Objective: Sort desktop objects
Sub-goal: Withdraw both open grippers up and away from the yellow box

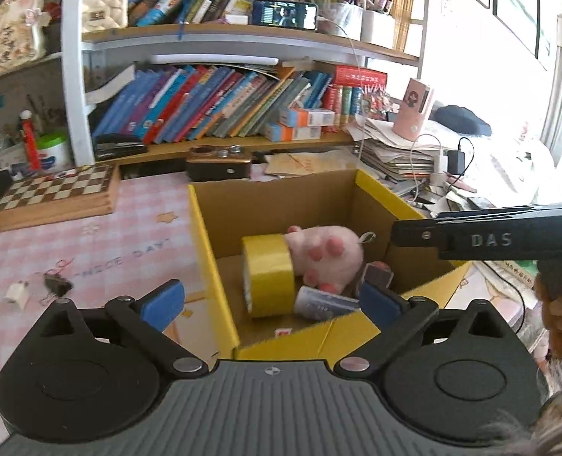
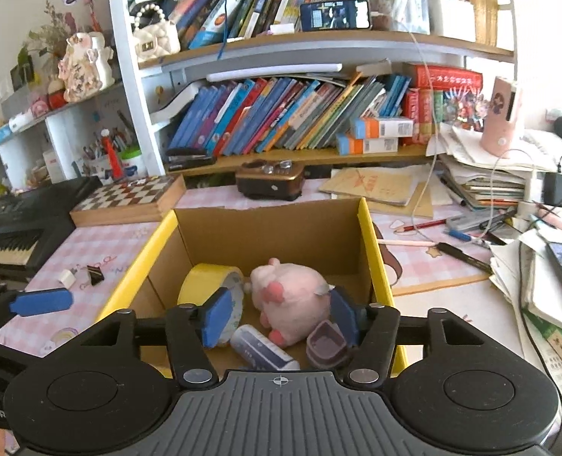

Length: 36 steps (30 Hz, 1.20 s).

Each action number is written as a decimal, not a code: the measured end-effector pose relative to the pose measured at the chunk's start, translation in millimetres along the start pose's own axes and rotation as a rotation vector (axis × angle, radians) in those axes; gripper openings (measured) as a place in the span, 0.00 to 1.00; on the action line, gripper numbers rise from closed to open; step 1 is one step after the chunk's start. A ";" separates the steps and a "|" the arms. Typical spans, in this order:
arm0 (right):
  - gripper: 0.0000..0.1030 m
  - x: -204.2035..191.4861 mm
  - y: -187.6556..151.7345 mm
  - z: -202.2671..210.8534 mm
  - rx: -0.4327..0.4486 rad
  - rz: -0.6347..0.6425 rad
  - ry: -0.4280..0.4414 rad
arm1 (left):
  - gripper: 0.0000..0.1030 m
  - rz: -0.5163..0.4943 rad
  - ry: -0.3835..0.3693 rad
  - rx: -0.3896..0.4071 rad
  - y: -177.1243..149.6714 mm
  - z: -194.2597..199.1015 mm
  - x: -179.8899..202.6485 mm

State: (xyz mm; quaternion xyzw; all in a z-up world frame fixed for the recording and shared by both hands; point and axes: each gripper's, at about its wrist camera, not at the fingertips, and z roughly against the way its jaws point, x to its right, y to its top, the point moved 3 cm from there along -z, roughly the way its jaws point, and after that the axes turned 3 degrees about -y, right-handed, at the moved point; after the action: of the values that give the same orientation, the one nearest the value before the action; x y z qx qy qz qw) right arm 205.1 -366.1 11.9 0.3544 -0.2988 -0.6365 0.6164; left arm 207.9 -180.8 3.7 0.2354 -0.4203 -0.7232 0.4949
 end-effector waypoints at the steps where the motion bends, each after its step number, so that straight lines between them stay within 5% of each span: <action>1: 0.62 -0.6 -2.8 3.0 0.000 -0.004 -0.008 | 0.98 -0.005 0.006 0.001 -2.4 3.1 -0.1; 36: 0.67 -105.3 -104.9 66.8 -0.141 -0.032 -0.072 | 1.00 -0.009 0.004 -0.094 -85.5 92.7 -57.1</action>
State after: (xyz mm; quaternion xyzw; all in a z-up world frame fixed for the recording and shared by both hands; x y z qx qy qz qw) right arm 89.1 -258.6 -27.0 0.2917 -0.2694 -0.6782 0.6183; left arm 116.2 -80.4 -22.9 0.2152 -0.3838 -0.7439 0.5029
